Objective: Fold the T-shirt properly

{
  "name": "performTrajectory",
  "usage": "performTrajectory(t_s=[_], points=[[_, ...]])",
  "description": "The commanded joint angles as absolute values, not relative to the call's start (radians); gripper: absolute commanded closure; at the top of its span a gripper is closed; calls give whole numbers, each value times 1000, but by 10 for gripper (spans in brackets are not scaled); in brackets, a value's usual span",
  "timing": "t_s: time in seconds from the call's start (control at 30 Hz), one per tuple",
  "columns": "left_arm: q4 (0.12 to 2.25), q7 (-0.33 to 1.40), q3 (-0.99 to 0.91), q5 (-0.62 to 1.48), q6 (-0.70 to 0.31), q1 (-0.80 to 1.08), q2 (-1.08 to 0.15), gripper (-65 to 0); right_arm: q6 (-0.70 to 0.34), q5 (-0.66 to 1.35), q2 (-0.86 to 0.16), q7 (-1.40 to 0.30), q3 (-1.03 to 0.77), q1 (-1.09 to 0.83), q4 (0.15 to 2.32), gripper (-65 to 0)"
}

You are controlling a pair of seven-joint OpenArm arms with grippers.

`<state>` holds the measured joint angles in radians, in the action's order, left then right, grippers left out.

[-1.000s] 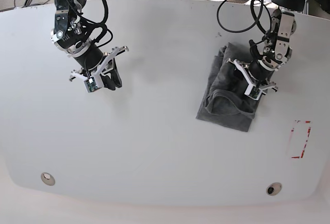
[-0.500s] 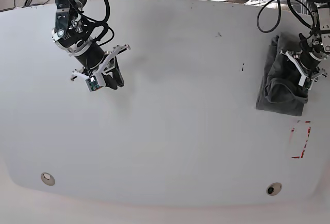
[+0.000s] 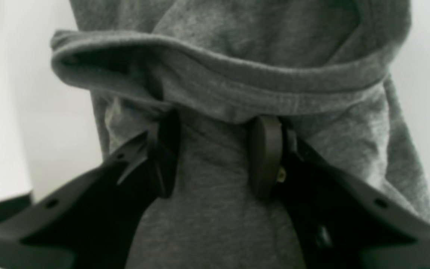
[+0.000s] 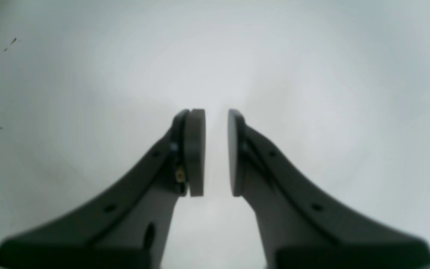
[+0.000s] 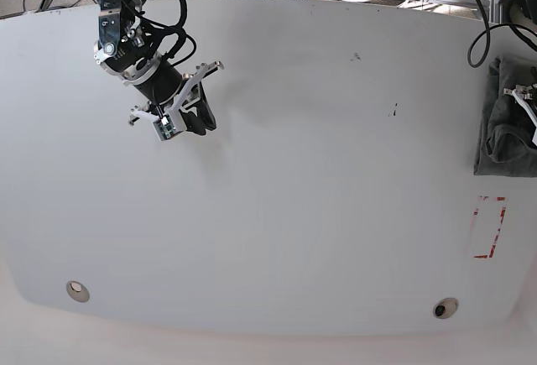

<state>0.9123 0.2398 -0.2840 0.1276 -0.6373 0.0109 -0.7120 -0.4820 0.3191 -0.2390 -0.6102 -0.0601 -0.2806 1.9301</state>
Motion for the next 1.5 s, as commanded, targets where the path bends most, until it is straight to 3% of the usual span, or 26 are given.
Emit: performTrajectory(t_s=[0.0,0.2,0.4,0.53,0.8,1.07,1.47], points=[[911,283,-285,87,-653,-15,-736,-274,-484,334,-248,-585,-67,-272,1949,-101],[966,295,-286,87,-698,-45,-736,-271,-484,331,-222,-585,-67,-275,1952,-101],[1208,401,-354,88,-698,-7,-711,-269,-479,311,-206,-553,-73,-289,1946,-101],[1417,433,-438,79,-698,44,-618,-271,-478,200,-200,-441,-76,-308,1923,-101],[1647,311,-446,30,-630,104,-437,-271,-476,12,-162,-271,-105,-363,1922,-101],[1870,202,-450,18,-624,305,-225,-269,-484,62,-136,-156,-248,-486,1920,-101],[2020,199,-447,19,-627,739,4,-269,-509,191,-136,-153,-349,-754,1925,-101]])
